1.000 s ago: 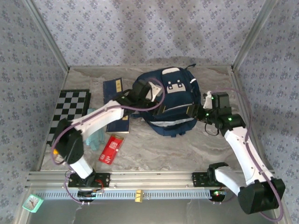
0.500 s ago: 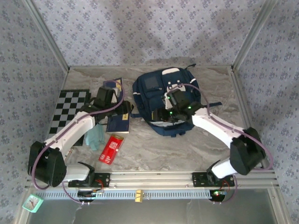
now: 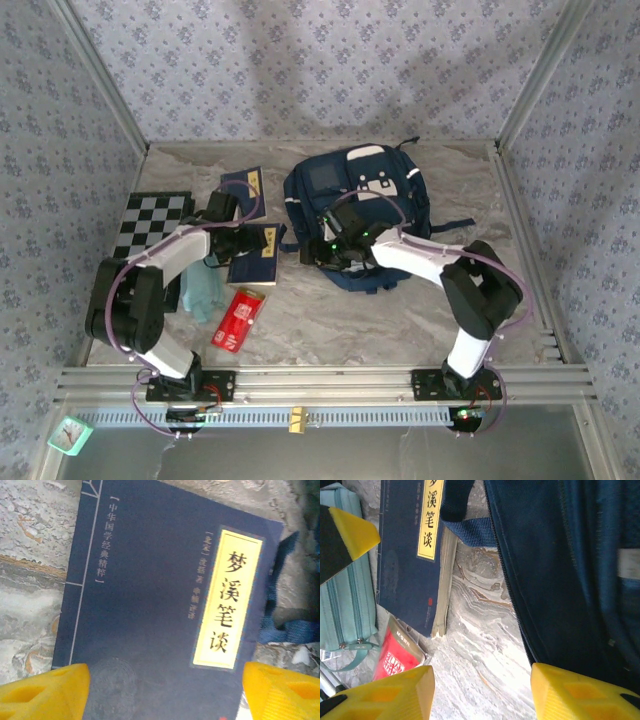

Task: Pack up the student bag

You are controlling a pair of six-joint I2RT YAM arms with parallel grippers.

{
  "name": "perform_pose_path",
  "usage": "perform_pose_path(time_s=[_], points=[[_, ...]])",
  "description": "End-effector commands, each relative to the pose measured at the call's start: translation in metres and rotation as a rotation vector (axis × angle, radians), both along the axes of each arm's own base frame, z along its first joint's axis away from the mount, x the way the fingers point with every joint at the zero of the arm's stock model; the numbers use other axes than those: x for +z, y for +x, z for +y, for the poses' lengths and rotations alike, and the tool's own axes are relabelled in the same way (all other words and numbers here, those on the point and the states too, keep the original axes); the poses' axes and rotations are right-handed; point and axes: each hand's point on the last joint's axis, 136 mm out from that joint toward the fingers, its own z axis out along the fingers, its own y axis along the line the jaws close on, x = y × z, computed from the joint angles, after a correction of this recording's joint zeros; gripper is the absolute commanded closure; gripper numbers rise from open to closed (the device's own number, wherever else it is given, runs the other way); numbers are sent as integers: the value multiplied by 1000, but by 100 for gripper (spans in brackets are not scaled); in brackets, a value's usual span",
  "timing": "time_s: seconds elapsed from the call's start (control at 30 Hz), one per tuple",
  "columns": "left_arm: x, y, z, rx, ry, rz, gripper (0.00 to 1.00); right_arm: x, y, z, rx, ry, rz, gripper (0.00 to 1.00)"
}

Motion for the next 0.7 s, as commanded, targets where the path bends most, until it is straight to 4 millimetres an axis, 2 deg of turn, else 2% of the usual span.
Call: perform_pose_path(time_s=[0.0,0.07,0.1,0.17,0.37,0.67], points=[[-6,5,0,19,-27,3,20,2,8,20,-6,38,-2,46],[-10,5,5,31,-1,15,19,-10,9,21,-8,24,12,45],[-13,4,9,42,23,26,18,-2,17,27,-7,36,-8,45],[-19,1,13,56,39,43,17,-11,22,27,-12,16,-9,45],[-33,-7,7,51,10,93,15,-33,44,16,-48,-17,9,46],[-24,-15,-39,9,-109,81,14,-41,82,-34,-143,-93,-20,46]])
